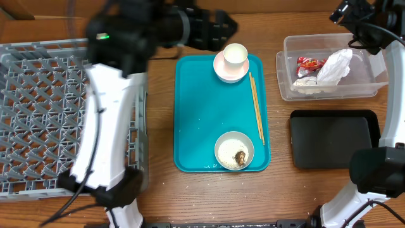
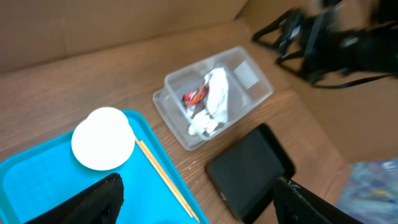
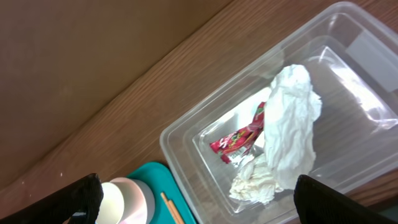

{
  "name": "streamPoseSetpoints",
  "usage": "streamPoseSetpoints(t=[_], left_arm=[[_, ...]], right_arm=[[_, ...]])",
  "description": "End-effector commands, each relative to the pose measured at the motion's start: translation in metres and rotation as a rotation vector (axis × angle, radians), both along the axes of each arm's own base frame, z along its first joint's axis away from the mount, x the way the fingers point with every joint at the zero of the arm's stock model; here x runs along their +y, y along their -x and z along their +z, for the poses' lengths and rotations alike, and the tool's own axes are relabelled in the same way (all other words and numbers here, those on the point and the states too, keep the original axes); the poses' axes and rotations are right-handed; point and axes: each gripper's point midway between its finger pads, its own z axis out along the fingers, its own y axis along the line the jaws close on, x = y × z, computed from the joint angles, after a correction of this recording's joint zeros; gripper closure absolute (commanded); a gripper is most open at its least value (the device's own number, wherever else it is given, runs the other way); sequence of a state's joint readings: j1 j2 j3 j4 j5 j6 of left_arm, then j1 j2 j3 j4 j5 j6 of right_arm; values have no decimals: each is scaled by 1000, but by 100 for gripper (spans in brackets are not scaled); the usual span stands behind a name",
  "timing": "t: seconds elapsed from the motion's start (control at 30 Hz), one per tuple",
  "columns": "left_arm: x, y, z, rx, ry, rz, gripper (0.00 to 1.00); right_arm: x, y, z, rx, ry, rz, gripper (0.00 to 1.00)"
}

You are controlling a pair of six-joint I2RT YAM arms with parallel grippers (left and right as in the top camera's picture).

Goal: Sort waste into correct bins and load items into the dishwasher
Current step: 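Reach the left gripper to the white cup and grasp its rim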

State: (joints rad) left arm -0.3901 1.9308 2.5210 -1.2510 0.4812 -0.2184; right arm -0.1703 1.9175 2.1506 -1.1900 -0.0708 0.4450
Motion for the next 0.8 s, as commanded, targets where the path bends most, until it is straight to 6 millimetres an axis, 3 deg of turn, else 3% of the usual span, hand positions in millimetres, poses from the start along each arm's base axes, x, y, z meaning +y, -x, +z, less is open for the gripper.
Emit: streamPoseSetpoints(t=[0.0, 0.07, 0.13, 0.27, 0.37, 0.57, 0.63, 0.67, 0.77], left_arm=[[-17, -42, -70, 74, -131, 46, 19], [-28, -50, -97, 62, -181, -44, 16], [-38, -60, -124, -8, -275, -149, 4], [-36, -102, -168, -84, -469, -33, 8], [-38, -122, -189, -122, -550, 29, 5], [-85, -116, -237, -125, -555, -115, 15], [-90, -114, -255, -109, -584, -124, 18], [-92, -112, -271, -89, -616, -127, 25], [-91, -111, -295, -54, -653, -134, 27]], right_arm=[[-8, 3, 13, -31, 2, -25, 0], [-8, 3, 13, -32, 2, -24, 0], [-8, 3, 13, -32, 2, -24, 0], [-8, 3, 13, -31, 2, -24, 0], [-8, 3, 13, -32, 2, -24, 0], [-8, 3, 13, -32, 2, -24, 0], [-8, 3, 13, -32, 2, -24, 0], [-8, 3, 13, -32, 2, -24, 0], [-8, 3, 13, -32, 2, -24, 0]])
